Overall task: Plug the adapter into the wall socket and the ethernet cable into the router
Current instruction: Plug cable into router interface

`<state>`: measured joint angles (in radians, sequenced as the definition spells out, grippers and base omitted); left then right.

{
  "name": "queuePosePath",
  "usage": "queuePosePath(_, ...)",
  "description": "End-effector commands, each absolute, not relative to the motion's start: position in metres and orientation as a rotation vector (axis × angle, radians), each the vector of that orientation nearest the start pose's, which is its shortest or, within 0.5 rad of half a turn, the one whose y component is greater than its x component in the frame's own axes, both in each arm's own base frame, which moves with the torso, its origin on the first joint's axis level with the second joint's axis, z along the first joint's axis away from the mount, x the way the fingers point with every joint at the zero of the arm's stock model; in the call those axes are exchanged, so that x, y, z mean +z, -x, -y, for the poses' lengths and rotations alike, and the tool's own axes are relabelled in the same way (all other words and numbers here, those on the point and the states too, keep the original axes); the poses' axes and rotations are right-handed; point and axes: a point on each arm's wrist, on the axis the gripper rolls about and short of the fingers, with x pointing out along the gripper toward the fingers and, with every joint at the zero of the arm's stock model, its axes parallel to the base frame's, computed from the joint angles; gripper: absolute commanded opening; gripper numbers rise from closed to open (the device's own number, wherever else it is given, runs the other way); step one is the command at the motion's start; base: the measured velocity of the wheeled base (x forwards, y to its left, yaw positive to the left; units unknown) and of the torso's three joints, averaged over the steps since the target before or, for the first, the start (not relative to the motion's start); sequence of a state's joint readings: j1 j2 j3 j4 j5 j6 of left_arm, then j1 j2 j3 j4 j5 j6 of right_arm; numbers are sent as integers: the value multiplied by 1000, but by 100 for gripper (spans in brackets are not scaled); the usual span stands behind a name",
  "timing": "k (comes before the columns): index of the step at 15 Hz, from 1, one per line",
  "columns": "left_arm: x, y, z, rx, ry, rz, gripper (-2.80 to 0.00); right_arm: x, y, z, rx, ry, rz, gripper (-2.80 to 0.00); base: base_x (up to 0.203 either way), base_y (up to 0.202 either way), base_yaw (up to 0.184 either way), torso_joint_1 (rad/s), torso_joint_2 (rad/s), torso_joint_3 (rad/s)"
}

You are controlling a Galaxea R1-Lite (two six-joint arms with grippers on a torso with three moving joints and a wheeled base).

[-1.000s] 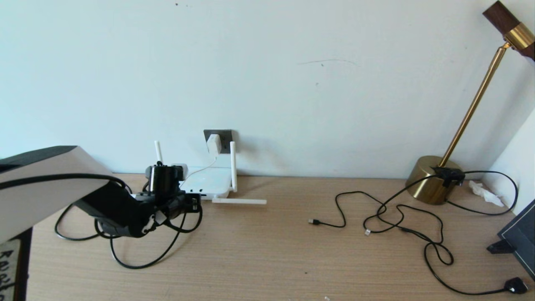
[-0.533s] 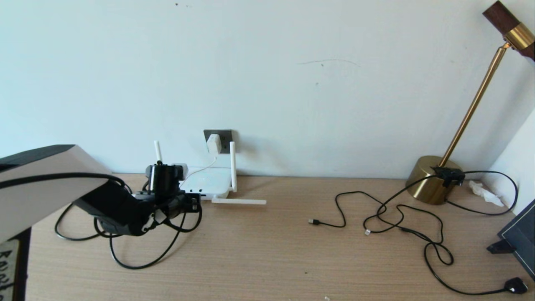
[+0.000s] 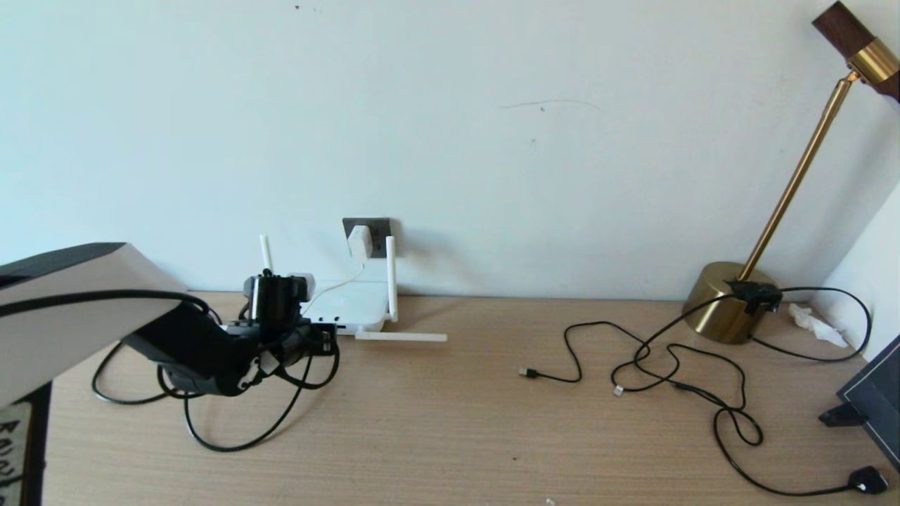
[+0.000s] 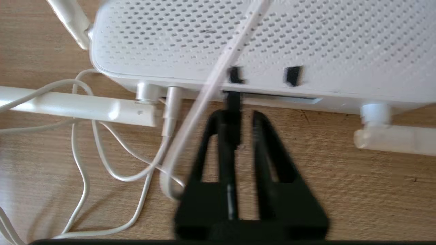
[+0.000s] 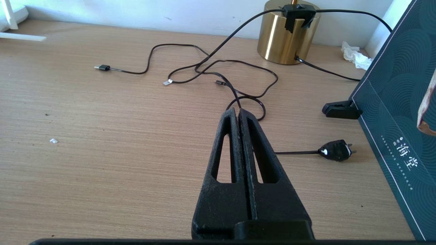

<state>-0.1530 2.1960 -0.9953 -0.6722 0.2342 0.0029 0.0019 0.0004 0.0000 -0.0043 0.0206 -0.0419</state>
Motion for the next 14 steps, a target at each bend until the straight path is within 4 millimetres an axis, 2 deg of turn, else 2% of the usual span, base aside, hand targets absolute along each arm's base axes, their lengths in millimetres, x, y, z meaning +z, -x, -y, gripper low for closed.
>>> queuePosePath(1,55,-394,56,80,-105,-516,0,76,23,0,24,43,4,-280,0,0,0,0,0,0)
queuePosePath(5,54,-392,57,76,-106,-521,0,76,23,0,24,43,4,-280,0,0,0,0,0,0)
queuePosePath(7,60,-390,62,63,-107,-505,0,76,23,0,24,43,5,-280,0,0,0,0,0,0)
queuePosePath(9,77,-383,65,52,-101,-471,0,76,23,0,24,43,4,-280,0,0,0,0,0,0)
queuePosePath(11,105,-366,70,30,-88,-413,0,76,23,0,23,43,4,-280,0,0,0,0,0,0)
queuePosePath(12,122,-354,75,12,-82,-375,-280,76,23,0,24,43,5,-280,0,0,0,0,0,0)
queuePosePath(14,161,-323,83,-28,-67,-281,-280,76,23,0,23,43,4,-280,0,0,0,0,0,0)
